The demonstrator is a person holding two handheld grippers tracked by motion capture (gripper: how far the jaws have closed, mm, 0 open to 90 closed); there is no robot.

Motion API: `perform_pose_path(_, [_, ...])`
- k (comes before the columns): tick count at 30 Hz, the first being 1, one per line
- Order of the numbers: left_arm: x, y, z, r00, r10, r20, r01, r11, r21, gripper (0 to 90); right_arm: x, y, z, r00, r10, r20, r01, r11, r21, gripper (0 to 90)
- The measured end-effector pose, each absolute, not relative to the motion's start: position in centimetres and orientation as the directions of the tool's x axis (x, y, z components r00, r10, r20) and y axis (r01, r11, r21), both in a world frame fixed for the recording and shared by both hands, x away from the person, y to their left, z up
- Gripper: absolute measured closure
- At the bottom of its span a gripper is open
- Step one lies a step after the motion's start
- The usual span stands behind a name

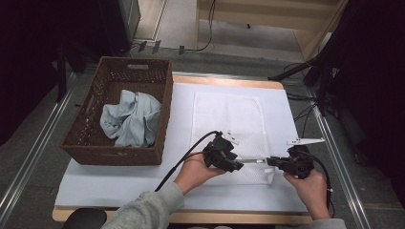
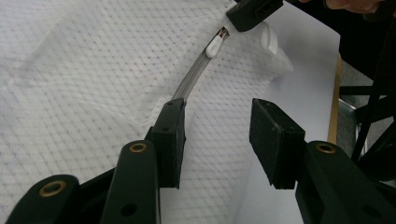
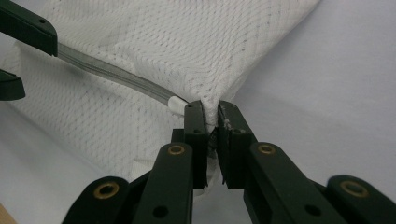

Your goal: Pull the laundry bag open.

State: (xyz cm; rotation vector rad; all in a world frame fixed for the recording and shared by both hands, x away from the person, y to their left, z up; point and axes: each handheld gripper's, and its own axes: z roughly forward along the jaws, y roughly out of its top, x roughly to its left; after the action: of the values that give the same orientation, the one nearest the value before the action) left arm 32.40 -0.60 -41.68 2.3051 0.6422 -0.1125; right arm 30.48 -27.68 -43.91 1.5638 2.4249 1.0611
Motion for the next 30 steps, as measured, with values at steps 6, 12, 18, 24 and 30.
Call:
perform_pose_path(6, [32.7,-2.2,-41.3,0.875,0.406,-0.264,0.475,-0.613,0.631,56.2,30.5,-27.6,-43.8,-0.480,0.827,0.291,0.780,0.251,0.574,84.5])
perform_pose_path(12, [33.0,-3.8,-41.3,0.886,0.388,-0.253,0.455,-0.630,0.629,59.9,30.6,-27.5,-43.8,-0.484,0.825,0.293,0.779,0.253,0.574,84.6])
perform_pose_path(18, [33.3,-4.6,-42.6,0.883,0.388,-0.263,0.464,-0.642,0.611,61.8,30.6,-27.5,-43.8,-0.488,0.822,0.293,0.776,0.256,0.576,84.6])
perform_pose_path(24, [34.0,-5.2,-43.9,0.874,0.400,-0.274,0.479,-0.626,0.615,65.7,30.6,-27.5,-43.7,-0.488,0.820,0.299,0.778,0.253,0.575,84.7])
perform_pose_path(30, [34.5,-5.7,-44.8,0.868,0.409,-0.281,0.492,-0.629,0.602,66.1,30.6,-27.6,-43.7,-0.490,0.818,0.302,0.775,0.250,0.580,84.6])
